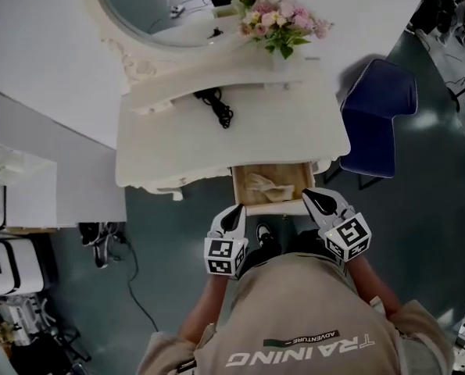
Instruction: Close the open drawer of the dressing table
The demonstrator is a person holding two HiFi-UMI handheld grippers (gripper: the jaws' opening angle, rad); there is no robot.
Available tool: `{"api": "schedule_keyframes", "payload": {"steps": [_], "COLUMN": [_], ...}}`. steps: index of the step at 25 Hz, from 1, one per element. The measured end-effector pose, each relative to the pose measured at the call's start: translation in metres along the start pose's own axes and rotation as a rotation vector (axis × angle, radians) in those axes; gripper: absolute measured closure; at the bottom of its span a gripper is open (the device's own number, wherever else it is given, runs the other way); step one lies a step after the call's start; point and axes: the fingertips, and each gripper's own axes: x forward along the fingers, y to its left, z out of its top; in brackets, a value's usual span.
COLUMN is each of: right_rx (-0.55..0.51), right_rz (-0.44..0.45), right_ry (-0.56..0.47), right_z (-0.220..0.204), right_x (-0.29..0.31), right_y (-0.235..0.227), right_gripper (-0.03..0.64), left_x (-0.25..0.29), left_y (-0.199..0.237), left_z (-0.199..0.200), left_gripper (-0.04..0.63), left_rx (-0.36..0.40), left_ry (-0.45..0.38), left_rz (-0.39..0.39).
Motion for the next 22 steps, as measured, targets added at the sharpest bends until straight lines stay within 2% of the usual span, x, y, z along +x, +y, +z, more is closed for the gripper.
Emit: {"api": "schedule_keyframes", "payload": {"steps": [4,8,13,18,22], "right_rx": [0.022,0.047,0.075,0.096,0.096], "right_rz": [-0.018,-0.031,-0.02,-0.026,-0.043], "right_ry": [0.058,0.061,0.061,0.054,0.008], "right_z": [-0.018,-0.027,-0.04,-0.039,-0.032], "right_x": [-0.004,-0.005,-0.007,-0.01,-0.014], "right_y": [-0.007,-0.012,-0.021,-0.039,-0.053], "right_gripper": [0.614,0.614,0.614,0.614,0.614], "left_x": [0.015,0.034,0.048,0.055,0.063], "left_y": [0.002,0.001,-0.007,-0.013,-0.011], "left_z": [-0.011,-0.042,-0.092,-0.129,-0.163], "left_gripper": [0.577,0.577,0.578,0.578,0.578], "left_rx": [-0.023,-0.058,-0.206,-0.21,-0.26], "left_ry": [0.037,0.119,0.269,0.382,0.468], "left_rz": [-0.019,-0.008,0.007,0.016,0.047]}}
